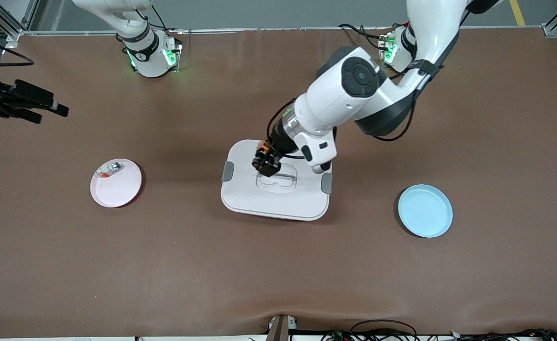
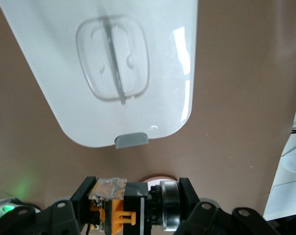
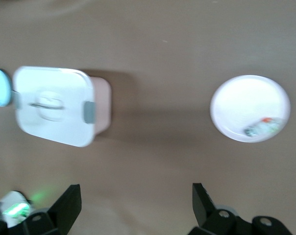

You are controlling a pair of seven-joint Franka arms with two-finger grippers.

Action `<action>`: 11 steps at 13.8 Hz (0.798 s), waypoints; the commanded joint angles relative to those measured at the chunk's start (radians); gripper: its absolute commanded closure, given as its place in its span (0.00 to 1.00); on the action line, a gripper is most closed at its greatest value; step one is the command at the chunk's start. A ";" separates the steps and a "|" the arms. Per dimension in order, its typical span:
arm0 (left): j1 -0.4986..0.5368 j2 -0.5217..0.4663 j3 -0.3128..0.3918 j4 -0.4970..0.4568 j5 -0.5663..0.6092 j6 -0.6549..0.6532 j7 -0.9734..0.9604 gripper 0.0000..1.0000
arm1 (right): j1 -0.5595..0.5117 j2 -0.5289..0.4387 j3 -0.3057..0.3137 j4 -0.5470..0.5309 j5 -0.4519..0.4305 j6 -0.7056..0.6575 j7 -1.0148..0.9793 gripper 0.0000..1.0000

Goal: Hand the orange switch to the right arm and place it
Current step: 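Carry the switch with the left gripper over the white box, then hold the switch with the left gripper while the right gripper reaches it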

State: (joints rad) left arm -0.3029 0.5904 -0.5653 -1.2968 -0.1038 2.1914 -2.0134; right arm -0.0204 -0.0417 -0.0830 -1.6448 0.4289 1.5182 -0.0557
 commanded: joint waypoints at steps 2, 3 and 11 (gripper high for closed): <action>-0.054 0.045 0.001 0.051 -0.020 0.010 -0.112 1.00 | 0.088 -0.085 0.016 -0.180 0.135 0.144 0.062 0.00; -0.067 0.054 0.001 0.051 -0.023 0.010 -0.123 1.00 | 0.115 -0.128 0.017 -0.261 0.172 0.227 0.062 0.00; -0.125 0.077 -0.004 0.059 -0.025 0.014 -0.182 1.00 | 0.280 -0.191 0.031 -0.507 0.320 0.506 0.154 0.00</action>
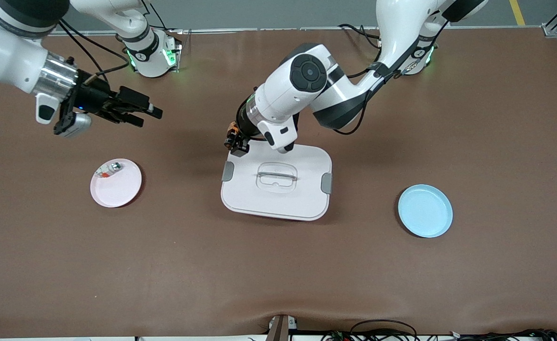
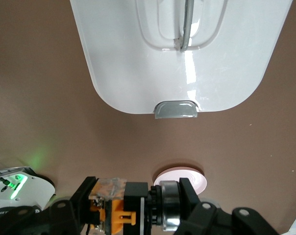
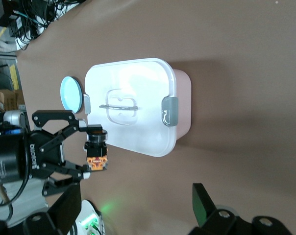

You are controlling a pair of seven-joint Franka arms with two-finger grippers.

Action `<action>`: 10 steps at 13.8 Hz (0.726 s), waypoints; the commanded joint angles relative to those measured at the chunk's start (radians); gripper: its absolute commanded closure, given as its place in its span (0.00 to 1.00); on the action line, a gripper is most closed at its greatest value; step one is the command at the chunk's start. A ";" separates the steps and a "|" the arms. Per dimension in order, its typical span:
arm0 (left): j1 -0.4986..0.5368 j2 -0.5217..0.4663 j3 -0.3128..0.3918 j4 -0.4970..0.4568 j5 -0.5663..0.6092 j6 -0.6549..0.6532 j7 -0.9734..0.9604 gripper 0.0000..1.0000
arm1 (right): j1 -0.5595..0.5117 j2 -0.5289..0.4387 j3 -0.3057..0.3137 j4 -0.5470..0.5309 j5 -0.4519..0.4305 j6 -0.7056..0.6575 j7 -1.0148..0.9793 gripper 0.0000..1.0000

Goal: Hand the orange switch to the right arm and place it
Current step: 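Hold the switch with the left gripper while the right gripper reaches it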

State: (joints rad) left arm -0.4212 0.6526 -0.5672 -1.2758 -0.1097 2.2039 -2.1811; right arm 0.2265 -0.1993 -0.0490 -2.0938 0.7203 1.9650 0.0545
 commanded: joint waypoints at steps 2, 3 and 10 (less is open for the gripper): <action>-0.019 0.015 -0.002 0.044 -0.019 0.005 -0.016 1.00 | 0.082 -0.034 -0.003 -0.095 0.051 0.121 0.085 0.00; -0.021 0.016 -0.002 0.044 -0.024 0.005 -0.016 1.00 | 0.108 -0.035 -0.002 -0.118 0.073 0.165 0.091 0.00; -0.027 0.024 0.003 0.046 -0.033 0.043 -0.020 1.00 | 0.273 -0.012 -0.003 -0.180 0.186 0.393 0.099 0.00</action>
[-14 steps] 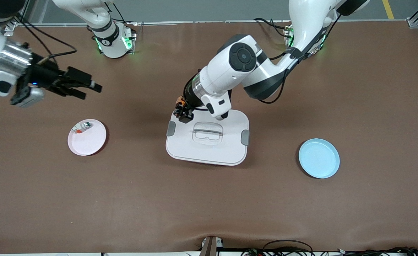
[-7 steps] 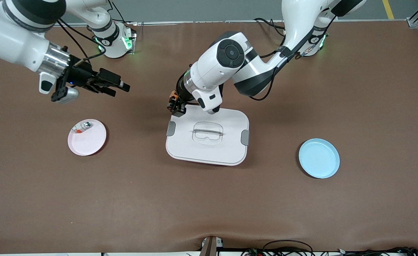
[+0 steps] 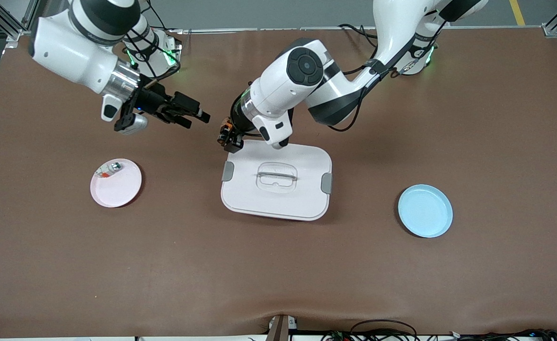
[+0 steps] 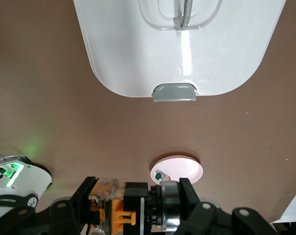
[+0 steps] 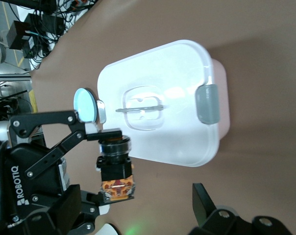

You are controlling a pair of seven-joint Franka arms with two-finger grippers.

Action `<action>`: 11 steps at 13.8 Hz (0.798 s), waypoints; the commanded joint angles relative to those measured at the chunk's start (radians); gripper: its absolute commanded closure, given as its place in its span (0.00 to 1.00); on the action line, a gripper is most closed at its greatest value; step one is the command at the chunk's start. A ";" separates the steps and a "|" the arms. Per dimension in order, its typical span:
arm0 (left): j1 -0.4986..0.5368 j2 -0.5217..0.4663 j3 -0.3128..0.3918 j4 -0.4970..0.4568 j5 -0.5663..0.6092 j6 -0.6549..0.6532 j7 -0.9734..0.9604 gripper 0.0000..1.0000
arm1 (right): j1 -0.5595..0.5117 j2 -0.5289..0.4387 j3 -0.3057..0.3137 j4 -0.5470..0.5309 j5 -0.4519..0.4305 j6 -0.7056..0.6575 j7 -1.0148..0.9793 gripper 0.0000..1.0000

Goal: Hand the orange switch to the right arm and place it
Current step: 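Hold the switch with the left gripper while the right gripper reaches it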

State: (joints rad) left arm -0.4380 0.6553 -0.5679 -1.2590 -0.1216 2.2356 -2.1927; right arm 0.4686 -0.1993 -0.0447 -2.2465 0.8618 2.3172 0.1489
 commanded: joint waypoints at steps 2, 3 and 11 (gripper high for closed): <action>-0.010 0.023 0.003 0.029 -0.021 0.021 -0.007 1.00 | 0.054 0.001 -0.007 -0.027 0.062 0.071 0.005 0.00; -0.010 0.023 0.003 0.029 -0.021 0.021 -0.007 1.00 | 0.073 0.009 -0.007 -0.028 0.062 0.097 0.005 0.00; -0.008 0.021 0.003 0.029 -0.021 0.024 -0.005 1.00 | 0.131 0.087 -0.006 -0.024 0.071 0.208 -0.012 0.00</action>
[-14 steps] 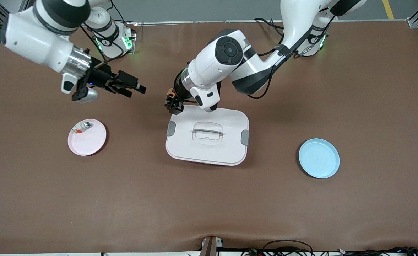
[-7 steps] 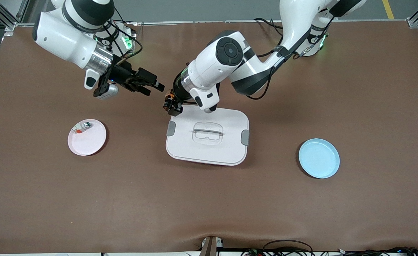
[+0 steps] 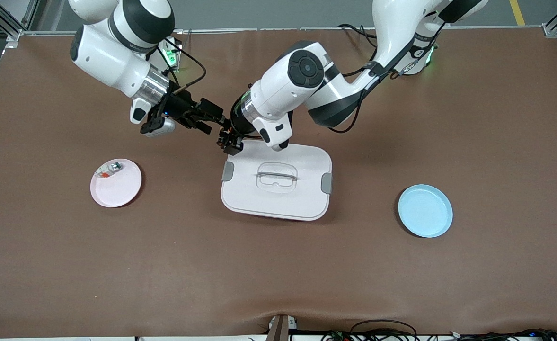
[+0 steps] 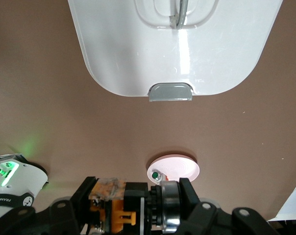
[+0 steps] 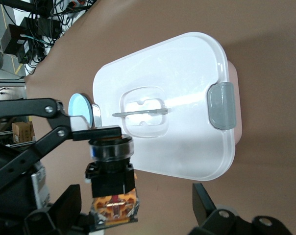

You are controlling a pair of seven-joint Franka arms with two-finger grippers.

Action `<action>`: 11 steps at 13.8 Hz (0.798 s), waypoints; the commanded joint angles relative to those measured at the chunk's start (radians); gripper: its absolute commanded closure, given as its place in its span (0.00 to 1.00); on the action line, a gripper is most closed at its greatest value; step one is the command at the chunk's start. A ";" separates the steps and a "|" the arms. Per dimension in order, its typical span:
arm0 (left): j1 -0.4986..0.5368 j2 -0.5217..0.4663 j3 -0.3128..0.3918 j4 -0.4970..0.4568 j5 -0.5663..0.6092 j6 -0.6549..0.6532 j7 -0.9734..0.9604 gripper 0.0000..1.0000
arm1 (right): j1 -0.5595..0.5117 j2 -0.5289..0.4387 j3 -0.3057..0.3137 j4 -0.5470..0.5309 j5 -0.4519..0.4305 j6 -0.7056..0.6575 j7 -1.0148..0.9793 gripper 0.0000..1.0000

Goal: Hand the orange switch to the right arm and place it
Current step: 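Hold the switch with the left gripper while the right gripper reaches it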

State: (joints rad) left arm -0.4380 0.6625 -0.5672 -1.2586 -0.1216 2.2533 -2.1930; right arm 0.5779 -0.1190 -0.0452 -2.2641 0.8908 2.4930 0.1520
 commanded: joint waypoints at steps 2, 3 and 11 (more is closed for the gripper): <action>-0.008 0.014 0.003 0.028 -0.021 0.006 -0.005 1.00 | 0.034 0.015 -0.005 -0.006 0.080 0.038 -0.041 0.00; -0.008 0.014 0.003 0.028 -0.021 0.008 -0.005 1.00 | 0.034 0.015 -0.007 -0.006 0.097 0.037 -0.054 0.00; -0.008 0.014 0.003 0.030 -0.021 0.008 -0.005 1.00 | 0.036 0.016 -0.007 -0.003 0.100 0.035 -0.052 1.00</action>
State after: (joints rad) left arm -0.4401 0.6706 -0.5671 -1.2577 -0.1216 2.2567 -2.1930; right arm 0.6054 -0.0996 -0.0448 -2.2519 0.9654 2.5174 0.1223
